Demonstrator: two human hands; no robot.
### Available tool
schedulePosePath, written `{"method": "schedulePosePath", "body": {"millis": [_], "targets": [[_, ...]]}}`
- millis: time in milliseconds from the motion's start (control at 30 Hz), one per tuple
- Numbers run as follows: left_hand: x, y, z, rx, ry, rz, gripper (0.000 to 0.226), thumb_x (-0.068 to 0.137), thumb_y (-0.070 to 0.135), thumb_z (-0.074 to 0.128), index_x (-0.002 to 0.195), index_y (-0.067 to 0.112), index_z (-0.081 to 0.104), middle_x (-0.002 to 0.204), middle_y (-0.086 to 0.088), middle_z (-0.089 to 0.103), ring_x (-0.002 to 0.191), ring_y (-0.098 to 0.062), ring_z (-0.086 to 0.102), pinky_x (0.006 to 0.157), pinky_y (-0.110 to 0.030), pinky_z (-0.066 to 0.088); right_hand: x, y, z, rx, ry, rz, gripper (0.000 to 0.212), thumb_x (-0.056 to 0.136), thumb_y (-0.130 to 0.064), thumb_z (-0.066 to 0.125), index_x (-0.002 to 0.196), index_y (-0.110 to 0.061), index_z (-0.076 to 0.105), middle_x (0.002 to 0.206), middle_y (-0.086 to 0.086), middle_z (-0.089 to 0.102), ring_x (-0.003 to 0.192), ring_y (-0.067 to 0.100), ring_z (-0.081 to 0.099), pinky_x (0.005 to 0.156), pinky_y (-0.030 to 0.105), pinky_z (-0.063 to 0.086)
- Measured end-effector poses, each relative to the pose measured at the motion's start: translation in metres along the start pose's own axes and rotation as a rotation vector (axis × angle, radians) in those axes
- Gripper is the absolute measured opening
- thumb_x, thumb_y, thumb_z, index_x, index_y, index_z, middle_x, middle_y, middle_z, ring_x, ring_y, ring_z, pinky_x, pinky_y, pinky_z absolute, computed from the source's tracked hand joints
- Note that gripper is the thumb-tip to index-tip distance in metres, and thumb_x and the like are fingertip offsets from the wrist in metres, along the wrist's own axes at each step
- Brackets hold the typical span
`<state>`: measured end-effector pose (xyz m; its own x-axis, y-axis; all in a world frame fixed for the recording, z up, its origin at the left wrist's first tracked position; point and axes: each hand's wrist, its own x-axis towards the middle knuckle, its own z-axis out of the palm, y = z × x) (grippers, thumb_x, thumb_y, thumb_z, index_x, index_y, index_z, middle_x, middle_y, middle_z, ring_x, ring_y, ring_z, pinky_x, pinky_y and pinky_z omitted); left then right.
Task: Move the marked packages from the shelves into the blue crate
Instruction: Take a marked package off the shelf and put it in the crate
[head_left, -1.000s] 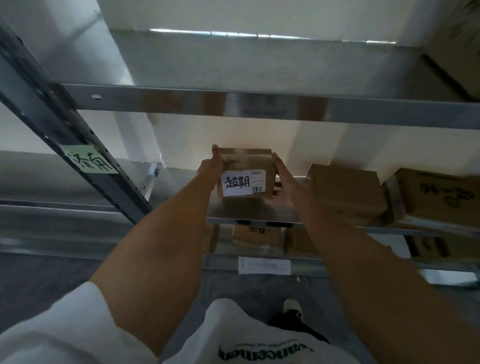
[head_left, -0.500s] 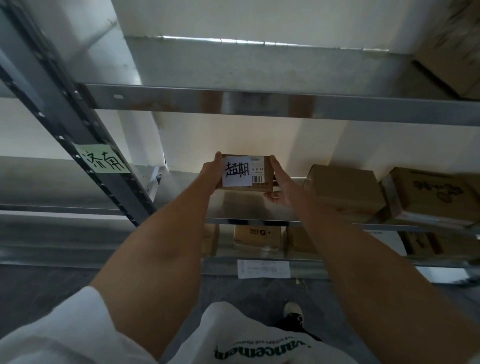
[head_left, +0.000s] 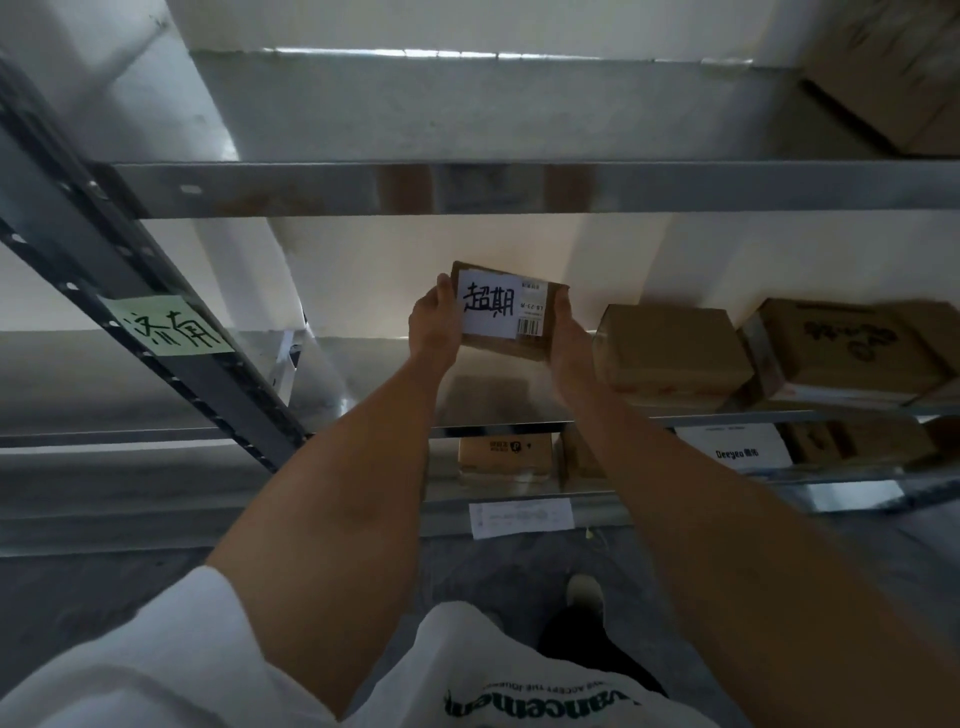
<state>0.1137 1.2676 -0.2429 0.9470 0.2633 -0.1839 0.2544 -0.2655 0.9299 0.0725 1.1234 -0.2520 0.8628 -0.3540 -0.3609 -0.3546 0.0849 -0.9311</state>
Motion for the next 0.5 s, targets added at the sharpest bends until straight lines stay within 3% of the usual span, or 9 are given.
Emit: {"method": "schedulePosePath", "body": {"millis": [67,133,200,267,400,500], "targets": [[-0.003,0.009,0.012,-0.041,-0.009,0.069,0.040,0.101,0.038,0.028,0.083,0.020,0.058,0.074,0.005,0.059,0.068,-0.009,0.057,0.056,-0.019,0.042,0.002,-0.004,-0.015,-0.011,0.047,-0.053,0.046,0.092,-0.067,0.039,0.088,-0.031,0.068,0.082,-0.014,0.073,0.086,0.009,0.069,0.079,0.028,0.055],[-0.010,0.017,0.027,-0.070,0.012,0.164,0.039,0.100,0.034,0.029,0.075,0.023,0.057,0.077,0.002,0.062,0.070,-0.011,0.059,0.057,-0.022,0.045,0.003,-0.009,-0.031,-0.002,0.081,-0.081,0.041,0.092,-0.065,0.042,0.086,-0.033,0.066,0.079,-0.016,0.068,0.086,0.011,0.068,0.079,0.027,0.054],[-0.019,0.025,0.043,-0.063,0.024,0.235,0.038,0.101,0.034,0.028,0.084,0.019,0.059,0.090,-0.005,0.064,0.080,-0.015,0.061,0.064,-0.025,0.048,0.005,-0.016,-0.049,0.022,0.127,-0.110,0.039,0.093,-0.061,0.046,0.092,-0.028,0.068,0.084,-0.011,0.068,0.088,0.014,0.068,0.074,0.023,0.055],[-0.027,0.035,0.062,-0.066,0.016,0.268,0.039,0.101,0.034,0.028,0.097,0.013,0.060,0.102,-0.008,0.063,0.087,-0.017,0.060,0.069,-0.026,0.047,0.004,-0.025,-0.067,0.020,0.190,-0.129,0.038,0.093,-0.060,0.046,0.088,-0.029,0.067,0.079,-0.014,0.067,0.078,0.005,0.067,0.057,0.013,0.051],[-0.043,0.053,0.102,-0.042,-0.106,0.327,0.038,0.102,0.031,0.028,0.091,0.015,0.060,0.087,0.001,0.063,0.069,-0.002,0.056,0.053,-0.011,0.040,0.004,-0.036,-0.112,-0.013,0.353,-0.169,0.040,0.093,-0.063,0.044,0.073,-0.032,0.060,0.071,-0.017,0.062,0.069,-0.002,0.060,0.054,0.011,0.047],[-0.055,0.060,0.132,-0.003,-0.195,0.358,0.040,0.102,0.030,0.028,0.082,0.015,0.058,0.074,0.006,0.059,0.064,0.001,0.056,0.044,-0.004,0.038,0.005,-0.036,-0.149,-0.072,0.442,-0.155,0.048,0.092,-0.067,0.039,0.084,-0.028,0.064,0.073,-0.013,0.061,0.065,-0.003,0.055,0.046,0.010,0.041]]}}
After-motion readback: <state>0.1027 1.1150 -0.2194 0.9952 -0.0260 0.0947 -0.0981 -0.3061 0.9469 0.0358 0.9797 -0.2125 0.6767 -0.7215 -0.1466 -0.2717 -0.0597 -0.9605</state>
